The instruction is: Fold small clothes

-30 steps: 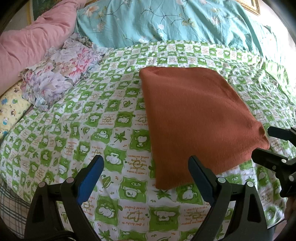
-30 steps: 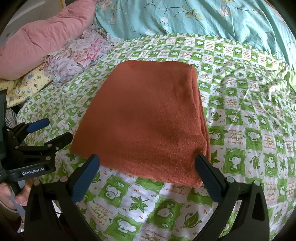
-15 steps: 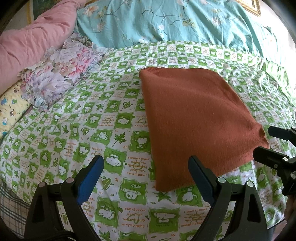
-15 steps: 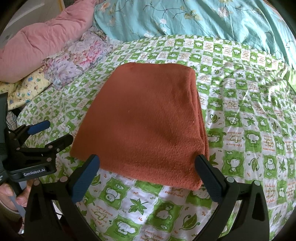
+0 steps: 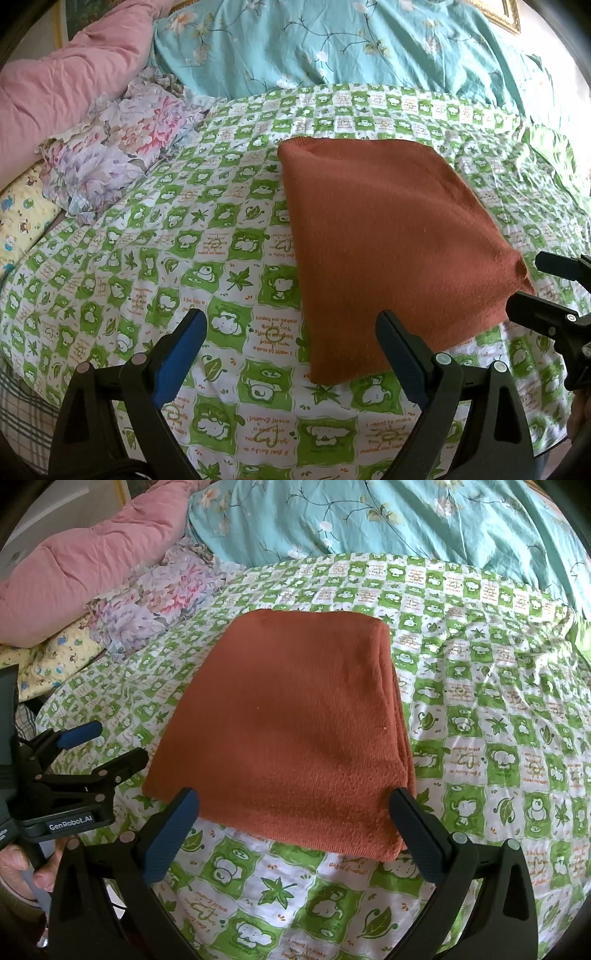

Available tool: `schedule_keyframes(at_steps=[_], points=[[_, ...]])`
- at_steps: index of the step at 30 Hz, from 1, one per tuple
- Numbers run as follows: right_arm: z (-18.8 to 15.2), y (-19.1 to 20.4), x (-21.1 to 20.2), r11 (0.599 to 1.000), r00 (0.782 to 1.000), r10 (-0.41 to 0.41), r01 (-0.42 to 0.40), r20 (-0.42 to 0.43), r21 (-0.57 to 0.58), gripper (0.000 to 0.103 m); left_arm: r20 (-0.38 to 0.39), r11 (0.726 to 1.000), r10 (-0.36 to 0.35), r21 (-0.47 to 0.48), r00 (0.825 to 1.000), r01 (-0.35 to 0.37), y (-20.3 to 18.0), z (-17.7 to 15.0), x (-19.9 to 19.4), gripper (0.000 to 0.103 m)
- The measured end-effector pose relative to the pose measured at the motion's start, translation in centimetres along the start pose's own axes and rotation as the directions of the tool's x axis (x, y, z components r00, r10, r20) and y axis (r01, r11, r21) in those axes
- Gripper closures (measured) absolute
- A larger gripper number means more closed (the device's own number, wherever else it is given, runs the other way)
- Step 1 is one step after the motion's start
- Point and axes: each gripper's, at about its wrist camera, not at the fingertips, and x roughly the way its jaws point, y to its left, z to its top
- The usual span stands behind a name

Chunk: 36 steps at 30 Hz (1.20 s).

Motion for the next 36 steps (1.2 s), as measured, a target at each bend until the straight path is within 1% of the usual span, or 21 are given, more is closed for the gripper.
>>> schedule_keyframes(at_steps=[22, 36], points=[[0.02, 0.3, -0.1, 1.0, 1.0, -0.003, 0.003, 0.005, 0.004, 0.001, 0.006, 1.0, 0.002, -0.007, 1.0, -0.002, -0.09, 0.28, -0.2, 0.009], [0.64, 0.68, -0.33, 1.0, 1.0, 0.0, 0.0, 0.014, 0.009, 0.001, 0.012, 1.0, 0.001, -0.01, 1.0, -0.001, -0.27, 0.44, -0.34, 0.009]])
